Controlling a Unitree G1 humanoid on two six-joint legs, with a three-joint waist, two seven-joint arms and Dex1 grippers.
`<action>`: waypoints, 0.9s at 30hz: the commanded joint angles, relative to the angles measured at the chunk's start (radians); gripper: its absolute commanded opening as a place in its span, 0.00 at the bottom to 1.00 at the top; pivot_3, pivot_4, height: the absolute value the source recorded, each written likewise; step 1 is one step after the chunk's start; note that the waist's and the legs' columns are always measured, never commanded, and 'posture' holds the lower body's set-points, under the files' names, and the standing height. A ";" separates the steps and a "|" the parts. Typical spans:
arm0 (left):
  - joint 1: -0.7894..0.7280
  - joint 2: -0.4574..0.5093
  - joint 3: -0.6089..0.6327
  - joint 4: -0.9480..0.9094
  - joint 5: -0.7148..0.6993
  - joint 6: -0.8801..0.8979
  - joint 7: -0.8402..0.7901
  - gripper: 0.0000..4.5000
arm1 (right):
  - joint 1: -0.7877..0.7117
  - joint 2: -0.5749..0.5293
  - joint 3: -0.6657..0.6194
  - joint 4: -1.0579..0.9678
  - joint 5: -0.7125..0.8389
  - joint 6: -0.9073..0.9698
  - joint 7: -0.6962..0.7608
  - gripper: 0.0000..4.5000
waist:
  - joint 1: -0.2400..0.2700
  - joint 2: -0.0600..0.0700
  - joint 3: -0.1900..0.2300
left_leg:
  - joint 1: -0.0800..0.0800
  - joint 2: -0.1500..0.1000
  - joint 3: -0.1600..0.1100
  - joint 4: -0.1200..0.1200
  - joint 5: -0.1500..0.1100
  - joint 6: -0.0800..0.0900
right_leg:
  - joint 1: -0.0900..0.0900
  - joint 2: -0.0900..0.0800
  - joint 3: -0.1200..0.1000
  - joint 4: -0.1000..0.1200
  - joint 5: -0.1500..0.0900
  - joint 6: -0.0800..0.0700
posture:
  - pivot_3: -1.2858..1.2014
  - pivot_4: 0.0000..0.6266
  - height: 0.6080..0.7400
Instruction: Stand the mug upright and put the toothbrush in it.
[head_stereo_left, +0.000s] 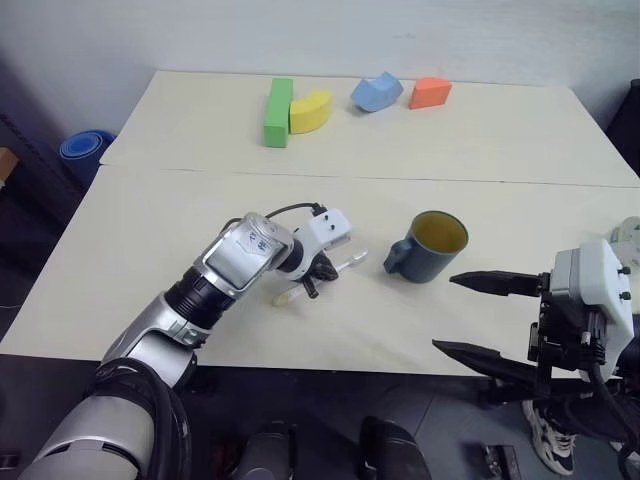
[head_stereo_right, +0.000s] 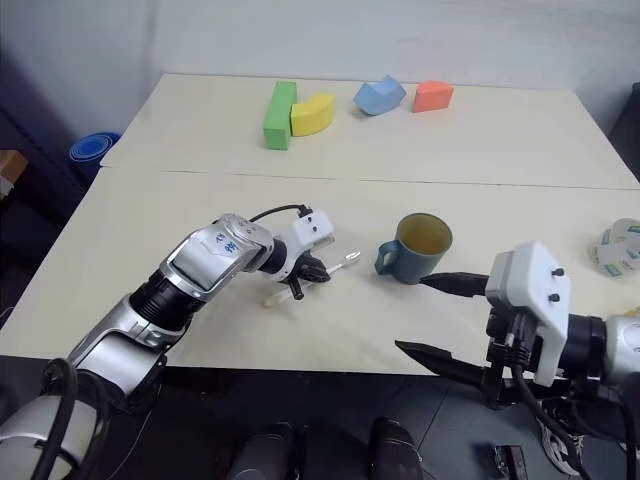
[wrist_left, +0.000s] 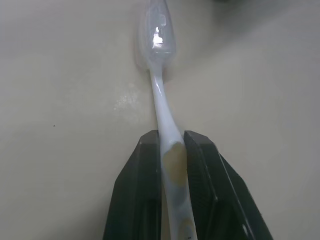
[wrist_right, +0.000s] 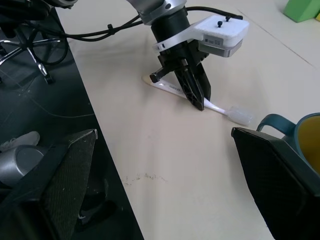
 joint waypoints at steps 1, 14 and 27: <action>0.002 0.016 -0.020 0.082 0.052 -0.023 -0.012 0.08 | 0.003 0.010 -0.037 -0.015 -0.003 -0.016 -0.008 1.00 | -0.001 0.000 0.000 | 0.000 0.000 0.000 0.000 0.000 0.000 | 0.000 0.000 0.000 0.000 0.000 0.000 | 0.52 0.24 1.00; -0.189 -0.211 0.670 0.271 -0.288 -0.376 0.019 0.08 | 0.058 0.033 -0.277 0.138 0.236 0.069 -0.136 1.00 | 0.001 -0.002 0.001 | -0.003 0.000 -0.002 0.000 0.000 0.002 | 0.001 -0.001 -0.004 -0.003 0.001 0.001 | 0.52 0.24 1.00; -0.331 -0.547 0.643 0.525 -0.273 -0.693 -0.043 0.08 | 0.071 0.025 -0.327 0.164 0.246 0.114 -0.214 1.00 | 0.008 -0.003 0.002 | -0.002 -0.001 -0.001 0.000 0.000 0.002 | 0.003 -0.001 -0.005 -0.006 0.001 0.002 | 0.52 0.24 1.00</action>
